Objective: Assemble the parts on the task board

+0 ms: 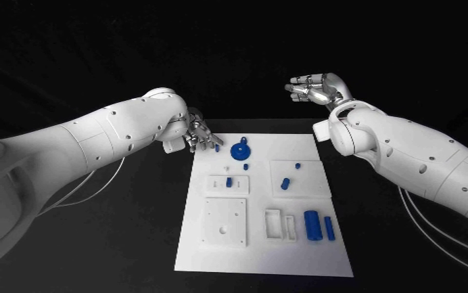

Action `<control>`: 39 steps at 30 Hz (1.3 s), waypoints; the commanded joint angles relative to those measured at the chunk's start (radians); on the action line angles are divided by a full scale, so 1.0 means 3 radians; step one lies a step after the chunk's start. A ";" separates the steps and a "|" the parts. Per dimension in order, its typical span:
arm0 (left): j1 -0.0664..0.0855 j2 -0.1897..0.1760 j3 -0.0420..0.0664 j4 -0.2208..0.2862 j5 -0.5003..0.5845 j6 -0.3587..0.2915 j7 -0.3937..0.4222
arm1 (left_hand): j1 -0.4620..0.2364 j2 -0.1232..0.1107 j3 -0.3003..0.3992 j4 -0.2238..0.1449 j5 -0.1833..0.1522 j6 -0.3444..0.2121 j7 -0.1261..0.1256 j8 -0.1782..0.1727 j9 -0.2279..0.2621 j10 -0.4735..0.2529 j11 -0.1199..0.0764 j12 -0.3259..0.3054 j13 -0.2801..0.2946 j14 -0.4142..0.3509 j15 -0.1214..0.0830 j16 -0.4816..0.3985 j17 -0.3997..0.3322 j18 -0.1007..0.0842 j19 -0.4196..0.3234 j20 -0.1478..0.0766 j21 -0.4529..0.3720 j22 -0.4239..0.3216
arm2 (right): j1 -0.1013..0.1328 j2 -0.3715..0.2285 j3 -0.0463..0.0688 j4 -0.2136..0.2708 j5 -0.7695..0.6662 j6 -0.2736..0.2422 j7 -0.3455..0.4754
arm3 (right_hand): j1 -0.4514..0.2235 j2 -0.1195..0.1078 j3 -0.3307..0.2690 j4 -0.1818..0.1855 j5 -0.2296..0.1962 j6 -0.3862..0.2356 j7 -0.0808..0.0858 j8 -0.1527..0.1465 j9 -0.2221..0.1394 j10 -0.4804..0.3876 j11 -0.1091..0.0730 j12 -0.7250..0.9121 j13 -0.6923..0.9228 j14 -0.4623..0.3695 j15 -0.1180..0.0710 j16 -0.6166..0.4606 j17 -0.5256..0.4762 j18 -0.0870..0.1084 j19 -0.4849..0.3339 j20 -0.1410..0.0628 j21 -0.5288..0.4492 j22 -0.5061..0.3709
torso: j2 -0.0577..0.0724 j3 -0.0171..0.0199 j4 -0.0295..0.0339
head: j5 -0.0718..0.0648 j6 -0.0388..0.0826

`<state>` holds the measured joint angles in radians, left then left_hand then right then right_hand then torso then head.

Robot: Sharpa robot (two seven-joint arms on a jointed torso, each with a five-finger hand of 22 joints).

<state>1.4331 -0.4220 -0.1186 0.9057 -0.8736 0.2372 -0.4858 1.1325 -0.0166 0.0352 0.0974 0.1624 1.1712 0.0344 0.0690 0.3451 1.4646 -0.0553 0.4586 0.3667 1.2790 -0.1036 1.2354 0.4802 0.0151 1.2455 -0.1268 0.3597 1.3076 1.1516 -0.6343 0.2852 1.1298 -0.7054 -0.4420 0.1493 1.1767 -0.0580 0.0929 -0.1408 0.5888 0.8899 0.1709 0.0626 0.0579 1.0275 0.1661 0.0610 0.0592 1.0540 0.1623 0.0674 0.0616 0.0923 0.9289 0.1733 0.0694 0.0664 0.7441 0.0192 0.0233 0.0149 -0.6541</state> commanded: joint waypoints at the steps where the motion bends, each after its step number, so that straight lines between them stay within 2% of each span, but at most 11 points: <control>1: -0.0010 0.0016 0.0002 -0.0014 -0.0014 0.0077 0.0053 | 0.0008 0.0046 -0.0011 -0.0032 0.0017 0.0015 0.0000 0.0011 -0.0004 0.0016 0.0016 0.0018 0.0004 -0.0024 0.0007 0.0014 -0.0004 -0.0010 -0.0003 0.0022 0.0000 0.0062 | -0.0001 0.0004 0.0002 0.0004 -0.0003 0.0037 0.0045 | -0.0005 0.0037 0.0007 -0.0002 0.0000 -0.0016 0.0003 -0.0019 -0.0004 -0.0027 0.0000 -0.0011 -0.0005 -0.0017 0.0002 -0.0018 -0.0005 0.0064 -0.0026 -0.0006 0.0010 -0.0003 | 0.0002 0.0002 0.0003 | -0.0004 -0.0003; 6: -0.0026 0.0033 0.0002 -0.0040 -0.0008 0.0079 0.0062 | 0.0030 0.0086 -0.0019 -0.0063 0.0017 0.0030 -0.0008 0.0018 0.0002 0.0015 0.0013 0.0020 0.0004 -0.0025 0.0005 0.0014 -0.0006 -0.0010 -0.0001 0.0020 0.0000 0.0062 | -0.0001 0.0008 0.0002 0.0002 0.0000 0.0036 0.0046 | -0.0005 0.0037 0.0007 -0.0002 0.0000 -0.0016 0.0003 -0.0019 -0.0004 -0.0027 0.0000 -0.0011 -0.0005 -0.0017 0.0002 -0.0018 -0.0005 0.0064 -0.0026 -0.0006 0.0010 -0.0003 | 0.0000 0.0000 0.0001 | -0.0003 -0.0003; 11: -0.0030 0.0039 0.0002 -0.0053 0.0016 0.0064 0.0069 | 0.0116 0.0188 -0.0002 -0.0128 0.0023 0.0038 -0.0019 0.0020 0.0019 0.0016 0.0007 0.0020 0.0003 -0.0022 0.0001 0.0016 -0.0008 -0.0013 0.0000 0.0016 0.0000 0.0063 | -0.0001 0.0010 0.0002 -0.0002 0.0002 0.0037 0.0046 | -0.0005 0.0037 0.0007 -0.0002 0.0000 -0.0016 0.0003 -0.0019 -0.0004 -0.0027 0.0000 -0.0011 -0.0005 -0.0017 0.0002 -0.0018 -0.0005 0.0064 -0.0026 -0.0006 0.0010 -0.0003 | 0.0000 -0.0001 0.0005 | -0.0005 -0.0007; 19: -0.0032 0.0039 0.0002 -0.0058 0.0084 0.0060 0.0075 | 0.0235 0.0288 0.0005 -0.0199 0.0029 0.0046 -0.0032 0.0027 0.0055 0.0015 0.0002 0.0017 0.0001 -0.0023 -0.0004 0.0017 -0.0008 -0.0017 -0.0003 0.0012 0.0005 0.0064 | -0.0001 0.0019 0.0002 -0.0014 0.0005 0.0042 0.0047 | -0.0005 0.0037 0.0007 -0.0002 0.0000 -0.0016 0.0003 -0.0019 -0.0004 -0.0027 0.0000 -0.0011 -0.0005 -0.0017 0.0002 -0.0018 -0.0005 0.0064 -0.0026 -0.0006 0.0010 -0.0003 | -0.0001 -0.0003 0.0007 | -0.0004 -0.0012; 25: -0.0032 0.0028 0.0003 -0.0045 0.0167 0.0060 0.0078 | 0.0360 0.0360 0.0056 -0.0291 0.0057 0.0045 -0.0053 0.0097 0.0113 0.0020 -0.0005 0.0014 -0.0001 -0.0023 -0.0011 0.0021 -0.0007 -0.0023 -0.0004 0.0004 0.0012 0.0065 | -0.0001 0.0024 0.0002 -0.0023 0.0006 0.0048 0.0046 | -0.0005 0.0037 0.0007 -0.0002 0.0000 -0.0016 0.0003 -0.0019 -0.0004 -0.0027 0.0000 -0.0011 -0.0005 -0.0017 0.0002 -0.0018 -0.0005 0.0064 -0.0026 -0.0006 0.0010 -0.0003 | 0.0000 -0.0004 0.0006 | -0.0001 -0.0017; 28: -0.0032 0.0020 0.0003 -0.0039 0.0215 0.0060 0.0077 | 0.0427 0.0385 0.0093 -0.0351 0.0112 0.0038 -0.0062 0.0143 0.0149 0.0023 -0.0009 0.0011 -0.0004 -0.0023 -0.0014 0.0024 -0.0006 -0.0024 -0.0007 0.0001 0.0017 0.0066 | -0.0001 0.0025 0.0002 -0.0025 0.0006 0.0050 0.0046 | -0.0005 0.0037 0.0007 -0.0002 0.0000 -0.0016 0.0003 -0.0019 -0.0004 -0.0027 0.0000 -0.0011 -0.0005 -0.0017 0.0002 -0.0018 -0.0005 0.0064 -0.0026 -0.0006 0.0010 -0.0003 | -0.0001 -0.0003 0.0006 | 0.0000 -0.0015; 36: -0.0032 0.0005 0.0003 -0.0018 0.0263 0.0056 0.0067 | 0.0526 0.0419 0.0235 -0.0511 0.0417 0.0030 -0.0065 0.0267 0.0264 0.0049 -0.0013 0.0002 -0.0014 -0.0015 -0.0021 0.0037 0.0002 -0.0019 -0.0011 -0.0006 0.0048 0.0069 | -0.0001 0.0026 0.0002 -0.0027 0.0011 0.0054 0.0046 | -0.0017 0.0043 0.0004 -0.0003 0.0006 -0.0021 0.0004 -0.0019 -0.0004 -0.0029 0.0000 -0.0011 -0.0005 -0.0018 0.0002 -0.0018 -0.0005 0.0064 -0.0027 -0.0006 0.0010 -0.0003 | 0.0000 -0.0001 0.0006 | 0.0001 -0.0022; 37: -0.0032 0.0000 0.0003 -0.0009 0.0265 0.0046 0.0064 | 0.0521 0.0419 0.0257 -0.0529 0.0437 0.0039 -0.0070 0.0292 0.0293 0.0058 -0.0015 0.0001 -0.0015 -0.0010 -0.0024 0.0040 0.0004 -0.0018 -0.0010 -0.0008 0.0055 0.0069 | -0.0001 0.0026 0.0002 -0.0029 0.0012 0.0055 0.0047 | -0.0017 0.0043 0.0004 -0.0003 0.0006 -0.0021 0.0004 -0.0019 -0.0004 -0.0029 0.0000 -0.0011 -0.0005 -0.0018 0.0002 -0.0018 -0.0005 0.0064 -0.0027 -0.0006 0.0010 -0.0003 | -0.0001 -0.0001 0.0006 | 0.0003 -0.0020; 39: -0.0032 -0.0012 0.0003 0.0009 0.0269 0.0020 0.0060 | 0.0480 0.0395 0.0333 -0.0582 0.0549 0.0029 -0.0083 0.0355 0.0404 0.0081 -0.0019 -0.0005 -0.0020 0.0003 -0.0030 0.0047 0.0015 -0.0018 -0.0010 -0.0015 0.0082 0.0069 | -0.0002 0.0027 0.0001 -0.0030 0.0013 0.0056 0.0047 | -0.0017 0.0043 0.0004 -0.0003 0.0006 -0.0021 0.0004 -0.0019 -0.0004 -0.0029 0.0000 -0.0011 -0.0005 -0.0018 0.0002 -0.0018 -0.0005 0.0064 -0.0027 -0.0006 0.0010 -0.0003 | -0.0001 0.0000 0.0007 | 0.0002 -0.0019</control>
<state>1.4259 -0.4242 -0.1168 0.9026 -0.8098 0.2440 -0.4669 1.2800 0.1047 0.0829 -0.0294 0.3153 1.1699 0.0232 0.1234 0.3744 1.4657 -0.0559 0.4585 0.3617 1.2754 -0.1070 1.2462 0.4828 0.0151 1.2455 -0.1268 0.3796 1.3073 1.1515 -0.6274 0.2852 1.1206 -0.7024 -0.4404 0.1505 1.1723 -0.0536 0.0929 -0.1408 0.5888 0.8899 0.1709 0.0626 0.0580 1.0275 0.1660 0.0610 0.0592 1.0540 0.1623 0.0675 0.0616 0.0924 0.9289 0.1733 0.0694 0.0664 0.7439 0.0184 0.0253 0.0149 -0.6602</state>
